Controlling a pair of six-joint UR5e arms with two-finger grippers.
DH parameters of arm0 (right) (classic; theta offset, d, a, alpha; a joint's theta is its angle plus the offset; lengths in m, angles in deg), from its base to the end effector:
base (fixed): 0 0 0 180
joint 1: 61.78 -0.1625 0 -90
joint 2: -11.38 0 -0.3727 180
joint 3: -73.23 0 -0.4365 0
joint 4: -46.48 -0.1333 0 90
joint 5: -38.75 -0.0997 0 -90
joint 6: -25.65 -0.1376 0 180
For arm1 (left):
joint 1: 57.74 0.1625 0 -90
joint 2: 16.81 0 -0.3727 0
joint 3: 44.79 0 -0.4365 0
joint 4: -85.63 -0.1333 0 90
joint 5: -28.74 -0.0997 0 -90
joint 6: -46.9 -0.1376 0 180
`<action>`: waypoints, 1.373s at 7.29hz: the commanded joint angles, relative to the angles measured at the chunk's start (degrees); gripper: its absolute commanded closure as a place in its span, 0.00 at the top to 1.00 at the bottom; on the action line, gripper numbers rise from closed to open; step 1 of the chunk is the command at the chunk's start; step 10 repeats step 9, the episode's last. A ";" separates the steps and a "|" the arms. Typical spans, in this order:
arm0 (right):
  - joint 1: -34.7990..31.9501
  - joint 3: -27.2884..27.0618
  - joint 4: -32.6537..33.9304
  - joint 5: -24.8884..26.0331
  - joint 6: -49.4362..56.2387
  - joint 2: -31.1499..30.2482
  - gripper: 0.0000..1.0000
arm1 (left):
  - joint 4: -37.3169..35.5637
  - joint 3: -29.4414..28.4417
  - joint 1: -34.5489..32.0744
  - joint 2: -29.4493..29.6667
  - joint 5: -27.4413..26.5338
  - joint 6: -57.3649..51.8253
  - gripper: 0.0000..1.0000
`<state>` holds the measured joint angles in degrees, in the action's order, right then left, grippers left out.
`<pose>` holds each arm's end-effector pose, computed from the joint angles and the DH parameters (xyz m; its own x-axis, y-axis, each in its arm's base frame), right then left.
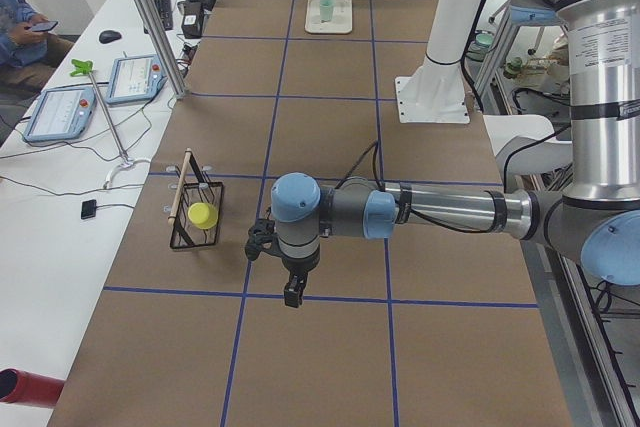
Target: Left arm grabs green cup and hands to right arm on tray
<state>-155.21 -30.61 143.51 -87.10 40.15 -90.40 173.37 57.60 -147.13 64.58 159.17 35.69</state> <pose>0.0795 -0.4458 0.6314 0.7953 -0.1530 0.5866 0.1441 0.9876 0.0622 -0.0389 -0.4826 0.6043 0.7444 0.2191 -0.6308 -0.1584 0.9756 0.1521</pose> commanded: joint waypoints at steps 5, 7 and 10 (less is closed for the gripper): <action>0.09 -0.32 -0.09 0.00 0.18 0.09 1.00 | 0.42 0.36 0.00 0.00 0.00 -0.04 1.00; 0.27 -0.32 -0.09 0.00 0.18 0.18 1.00 | 0.42 0.36 0.00 0.09 0.00 -0.04 1.00; 0.79 -0.41 -0.09 0.00 0.18 0.18 1.00 | 0.42 0.62 0.00 0.09 0.00 -0.04 1.00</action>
